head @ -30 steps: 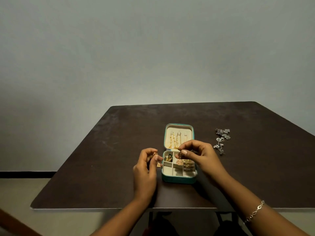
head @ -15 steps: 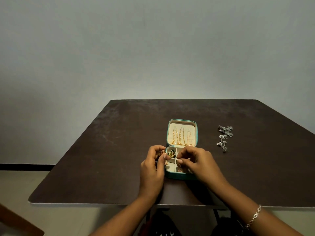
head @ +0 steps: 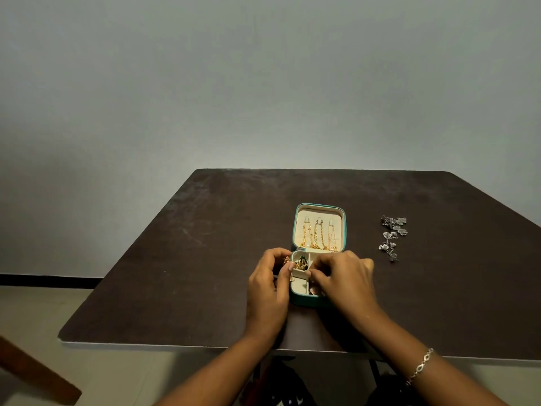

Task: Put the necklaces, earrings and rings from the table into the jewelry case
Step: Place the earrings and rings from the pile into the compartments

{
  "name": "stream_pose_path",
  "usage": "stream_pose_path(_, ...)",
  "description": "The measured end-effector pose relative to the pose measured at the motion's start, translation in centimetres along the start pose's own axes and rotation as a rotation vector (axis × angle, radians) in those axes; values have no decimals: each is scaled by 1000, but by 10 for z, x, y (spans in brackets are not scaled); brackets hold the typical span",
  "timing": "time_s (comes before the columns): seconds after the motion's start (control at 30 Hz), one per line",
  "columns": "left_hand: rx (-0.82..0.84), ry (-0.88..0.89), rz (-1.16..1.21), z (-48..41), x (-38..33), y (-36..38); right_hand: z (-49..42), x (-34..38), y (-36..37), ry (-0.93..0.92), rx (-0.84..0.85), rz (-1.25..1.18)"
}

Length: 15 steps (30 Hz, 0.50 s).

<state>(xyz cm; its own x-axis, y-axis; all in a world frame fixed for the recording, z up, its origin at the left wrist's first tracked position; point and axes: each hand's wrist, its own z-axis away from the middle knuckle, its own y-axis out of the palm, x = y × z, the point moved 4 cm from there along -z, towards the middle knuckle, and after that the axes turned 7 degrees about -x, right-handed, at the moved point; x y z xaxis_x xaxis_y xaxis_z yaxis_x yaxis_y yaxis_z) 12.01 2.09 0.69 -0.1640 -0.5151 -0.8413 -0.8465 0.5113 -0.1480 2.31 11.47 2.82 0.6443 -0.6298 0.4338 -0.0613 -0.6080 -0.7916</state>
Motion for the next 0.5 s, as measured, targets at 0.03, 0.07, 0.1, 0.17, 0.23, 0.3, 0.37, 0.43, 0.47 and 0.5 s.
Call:
stream_pose_path(0.03, -5, 4, 0, 0, 1, 0, 0, 0, 0, -5, 9, 10)
stream_pose_path(0.07, -8, 11, 5, -1, 1, 0, -1, -1, 1, -3, 22, 13)
stream_pose_path(0.1, -8, 16, 15, -1, 0, 1, -2, -3, 0, 8, 36, 1)
stream_pose_path(0.17, -8, 10, 40, -4, -5, 3, -5, -7, -5, 47, 42, -91)
stream_pose_path(0.23, 6, 3, 65, -7, -10, 5, -8, -11, -13, 86, 33, -303)
stream_pose_path(0.3, 28, 21, 53, -7, -16, 7, -8, -9, -22, 111, 79, -569)
stream_pose_path(0.37, 46, 34, 32, -6, -21, 10, -7, -4, -27, 120, 154, -783)
stream_pose_path(0.43, 61, 23, 12, -4, -25, 12, -5, -1, -28, 123, 210, -872)
stream_pose_path(0.47, 66, 26, -2, -3, -27, 13, -4, 0, -27, 124, 226, -881)
stream_pose_path(0.5, 71, 39, -23, -2, -28, 13, -3, 0, -26, 125, 232, -886)
